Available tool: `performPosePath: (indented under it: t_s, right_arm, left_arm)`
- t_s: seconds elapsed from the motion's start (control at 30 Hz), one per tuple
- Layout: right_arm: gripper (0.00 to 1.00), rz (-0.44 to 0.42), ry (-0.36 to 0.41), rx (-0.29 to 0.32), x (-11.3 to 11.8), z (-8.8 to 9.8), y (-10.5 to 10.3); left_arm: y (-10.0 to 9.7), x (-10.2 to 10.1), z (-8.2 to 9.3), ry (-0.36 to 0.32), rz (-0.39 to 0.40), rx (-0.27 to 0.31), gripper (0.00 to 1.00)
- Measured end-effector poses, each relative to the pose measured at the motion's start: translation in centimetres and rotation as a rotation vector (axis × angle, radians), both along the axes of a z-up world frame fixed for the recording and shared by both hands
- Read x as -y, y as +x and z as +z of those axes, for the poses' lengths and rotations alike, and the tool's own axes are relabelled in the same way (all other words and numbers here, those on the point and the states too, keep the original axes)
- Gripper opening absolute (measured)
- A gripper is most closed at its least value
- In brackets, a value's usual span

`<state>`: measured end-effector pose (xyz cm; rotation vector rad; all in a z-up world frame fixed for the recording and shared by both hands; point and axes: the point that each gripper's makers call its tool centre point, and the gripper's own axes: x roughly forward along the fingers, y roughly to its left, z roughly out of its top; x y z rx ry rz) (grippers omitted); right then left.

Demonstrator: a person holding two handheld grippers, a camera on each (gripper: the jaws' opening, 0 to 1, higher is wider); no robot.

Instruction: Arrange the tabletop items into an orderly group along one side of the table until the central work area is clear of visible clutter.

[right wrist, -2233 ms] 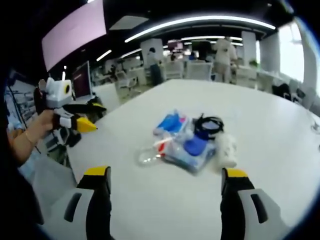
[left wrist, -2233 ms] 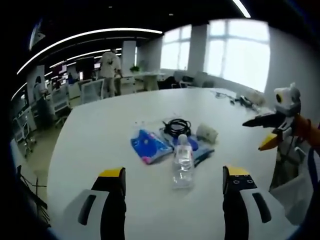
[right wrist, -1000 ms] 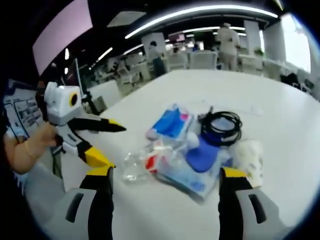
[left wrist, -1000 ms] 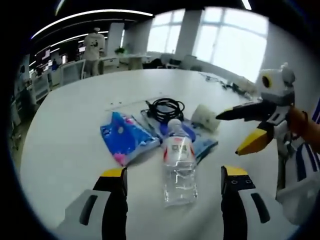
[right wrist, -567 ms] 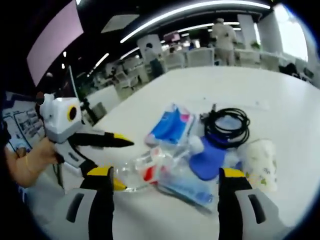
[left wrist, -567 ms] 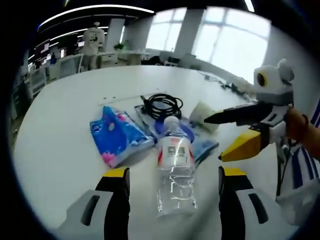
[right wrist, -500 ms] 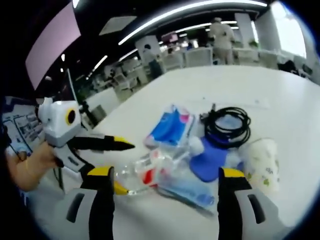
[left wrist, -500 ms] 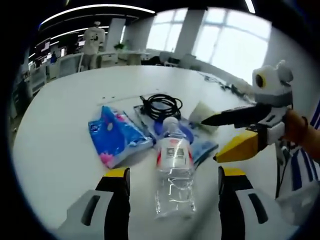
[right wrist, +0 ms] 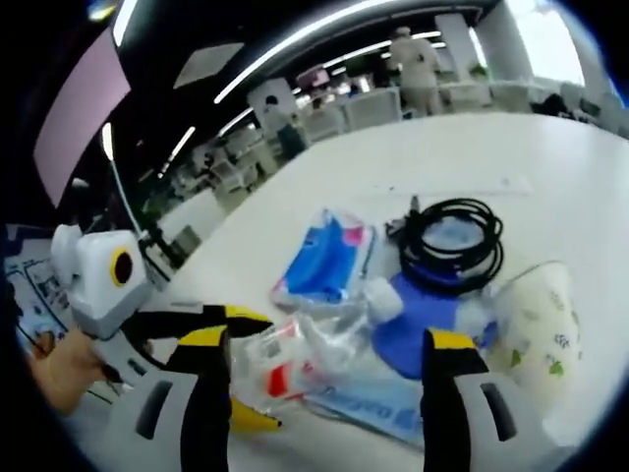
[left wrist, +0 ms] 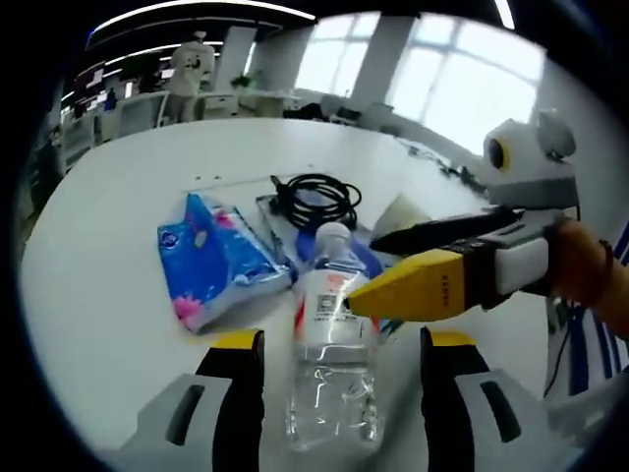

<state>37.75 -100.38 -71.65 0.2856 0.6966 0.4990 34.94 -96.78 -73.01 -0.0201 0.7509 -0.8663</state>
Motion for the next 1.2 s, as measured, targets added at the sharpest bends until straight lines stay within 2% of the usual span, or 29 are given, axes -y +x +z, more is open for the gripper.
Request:
performPosePath:
  t_s: [0.27,0.37,0.43,0.53,0.8,0.87,0.93,1.1,1.2]
  right_arm:
    - [0.71,-0.061,0.032,-0.022,0.1,-0.9,1.4]
    - [0.69,-0.083,0.054,-0.035,-0.1,-1.0,1.7]
    - [0.66,-0.124,0.093,-0.050,-0.2,-1.1,2.1]
    - [0.62,-0.154,0.107,-0.052,-0.4,-1.0,2.6]
    - [0.47,-0.314,0.192,-0.116,0.4,-1.5,3.5]
    - [0.45,-0.356,0.220,-0.139,0.6,-1.5,3.7]
    - [0.45,-0.375,0.209,-0.136,0.9,-1.5,3.7]
    - [0.31,-0.474,0.258,-0.220,1.4,-2.2,3.4]
    - [0.25,-0.511,0.276,-0.233,1.8,-2.3,3.5]
  left_arm:
    - [0.1,1.1,-0.6,-0.005,0.002,-0.009,0.58]
    - [0.0,1.1,-1.0,-0.002,0.014,-0.037,0.53]
    - [0.2,1.0,-0.9,0.003,0.024,-0.028,0.51]
    - [0.1,1.0,-1.1,0.002,0.029,-0.045,0.51]
    - [-0.1,0.4,-2.2,0.081,0.022,-0.043,0.44]
    - [-0.1,0.4,-2.2,0.078,0.016,-0.048,0.45]
    - [0.0,0.4,-2.2,0.077,0.019,-0.050,0.45]
    - [0.1,0.4,-2.2,0.074,0.022,-0.051,0.45]
    - [0.2,0.3,-2.2,0.070,0.019,-0.054,0.45]
